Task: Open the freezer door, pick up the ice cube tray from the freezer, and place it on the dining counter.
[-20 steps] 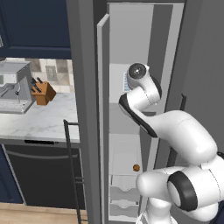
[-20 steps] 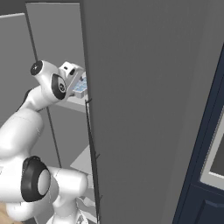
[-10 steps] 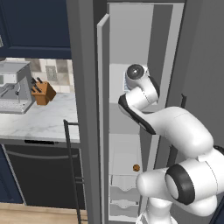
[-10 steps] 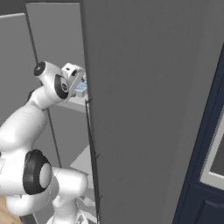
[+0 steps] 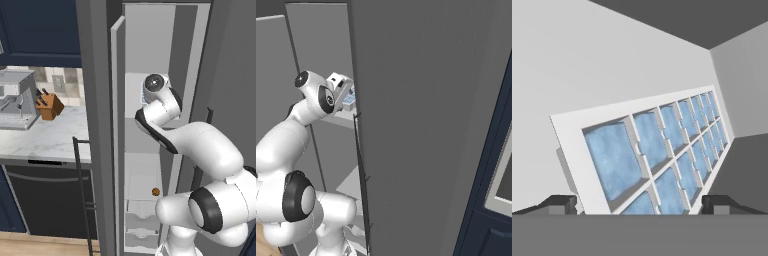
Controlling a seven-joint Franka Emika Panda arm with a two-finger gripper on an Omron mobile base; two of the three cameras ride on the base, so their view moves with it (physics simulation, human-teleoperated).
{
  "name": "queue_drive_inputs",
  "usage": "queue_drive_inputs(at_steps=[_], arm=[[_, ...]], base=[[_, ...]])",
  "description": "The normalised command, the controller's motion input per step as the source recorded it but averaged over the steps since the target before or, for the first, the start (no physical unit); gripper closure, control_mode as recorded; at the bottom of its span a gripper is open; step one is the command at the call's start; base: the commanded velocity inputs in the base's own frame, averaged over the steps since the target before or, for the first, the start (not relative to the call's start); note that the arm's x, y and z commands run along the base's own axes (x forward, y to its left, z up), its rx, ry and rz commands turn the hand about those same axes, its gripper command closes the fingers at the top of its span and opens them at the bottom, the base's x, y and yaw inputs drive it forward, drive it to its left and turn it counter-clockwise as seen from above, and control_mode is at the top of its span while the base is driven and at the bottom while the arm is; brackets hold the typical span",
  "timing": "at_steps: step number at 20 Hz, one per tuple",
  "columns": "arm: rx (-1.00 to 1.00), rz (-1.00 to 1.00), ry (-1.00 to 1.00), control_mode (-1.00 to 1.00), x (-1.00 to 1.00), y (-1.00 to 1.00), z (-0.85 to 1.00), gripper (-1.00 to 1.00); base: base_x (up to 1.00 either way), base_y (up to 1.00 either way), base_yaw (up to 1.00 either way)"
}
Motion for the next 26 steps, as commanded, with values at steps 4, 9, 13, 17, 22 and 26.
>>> queue_drive_inputs(at_steps=[4,9,13,17,22,26], arm=[[0.00,0.00,0.00,-1.00,0.00,0.00,0.00,-1.00],[0.00,0.00,0.00,-1.00,0.00,0.00,0.00,-1.00],[0.00,0.00,0.00,-1.00,0.00,0.00,0.00,1.00],[0.00,0.00,0.00,-1.00,0.00,0.00,0.00,1.00],[0.00,0.00,0.00,-1.00,0.00,0.00,0.00,1.00],[0.00,0.00,0.00,-1.00,0.00,0.00,0.00,1.00]], base=[[0.00,0.00,0.00],[0.00,0.00,0.00],[0.00,0.00,0.00],[0.00,0.00,0.00],[0.00,0.00,0.00],[0.00,0.00,0.00]])
